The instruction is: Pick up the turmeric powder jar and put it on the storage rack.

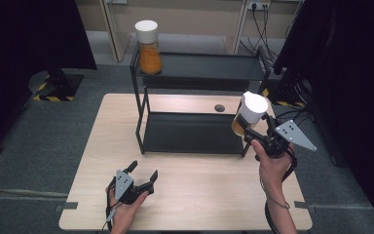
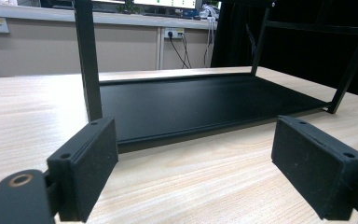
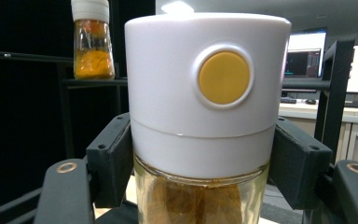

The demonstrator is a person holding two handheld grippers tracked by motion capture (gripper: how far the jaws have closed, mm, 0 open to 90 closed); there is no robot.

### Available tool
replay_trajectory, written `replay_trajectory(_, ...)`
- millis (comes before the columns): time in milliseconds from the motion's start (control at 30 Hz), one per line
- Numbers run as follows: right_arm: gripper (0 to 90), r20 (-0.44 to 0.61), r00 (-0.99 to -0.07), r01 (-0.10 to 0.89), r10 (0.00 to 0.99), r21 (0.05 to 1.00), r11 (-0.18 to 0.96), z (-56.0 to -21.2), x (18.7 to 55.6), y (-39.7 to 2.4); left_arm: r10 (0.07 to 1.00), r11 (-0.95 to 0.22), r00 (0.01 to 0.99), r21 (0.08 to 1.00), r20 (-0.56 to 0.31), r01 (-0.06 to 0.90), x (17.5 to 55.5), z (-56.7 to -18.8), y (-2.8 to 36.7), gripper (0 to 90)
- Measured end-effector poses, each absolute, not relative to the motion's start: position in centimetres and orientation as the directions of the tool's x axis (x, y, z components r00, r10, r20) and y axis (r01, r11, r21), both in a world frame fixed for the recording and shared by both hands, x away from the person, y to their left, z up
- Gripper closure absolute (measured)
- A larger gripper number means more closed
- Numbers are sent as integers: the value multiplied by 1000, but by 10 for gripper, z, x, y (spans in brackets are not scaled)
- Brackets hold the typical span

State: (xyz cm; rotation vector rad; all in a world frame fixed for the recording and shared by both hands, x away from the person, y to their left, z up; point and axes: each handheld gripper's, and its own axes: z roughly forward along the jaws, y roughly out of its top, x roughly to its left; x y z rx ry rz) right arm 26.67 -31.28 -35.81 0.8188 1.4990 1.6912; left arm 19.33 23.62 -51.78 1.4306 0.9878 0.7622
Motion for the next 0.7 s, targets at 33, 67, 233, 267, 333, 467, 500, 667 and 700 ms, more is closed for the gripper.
replay_trajectory(33, 309, -4, -536, -107, 844, 992, -64, -356, 268, -313, 898, 36, 429, 990, -93, 138, 193, -518, 236, 143)
replay_trajectory(67, 309, -3, -535, -109, 845, 992, -65, -354, 269, -313, 898, 36, 429, 990, -92, 138, 193, -518, 236, 143)
replay_trajectory(233, 309, 2, -532, -120, 847, 990, -78, -346, 272, -312, 898, 33, 430, 990, -90, 138, 193, -518, 236, 143)
replay_trajectory(267, 309, 4, -532, -122, 847, 989, -81, -344, 273, -312, 898, 34, 430, 990, -91, 138, 193, -518, 236, 143)
replay_trajectory(333, 309, 2, -531, -127, 848, 989, -81, -341, 274, -311, 898, 35, 430, 990, -91, 138, 193, -518, 236, 143)
replay_trajectory(467, 309, 3, -530, -132, 848, 988, -86, -335, 277, -311, 898, 36, 430, 990, -92, 137, 193, -518, 236, 143)
replay_trajectory(500, 309, 4, -530, -132, 848, 987, -88, -334, 278, -310, 898, 36, 431, 990, -92, 137, 193, -518, 236, 143)
replay_trajectory(667, 309, 7, -527, -132, 850, 987, -90, -328, 283, -309, 898, 38, 431, 990, -95, 138, 193, -518, 236, 143)
replay_trajectory(700, 309, 10, -526, -131, 850, 987, -93, -326, 284, -309, 898, 39, 430, 990, -95, 138, 193, -518, 236, 143)
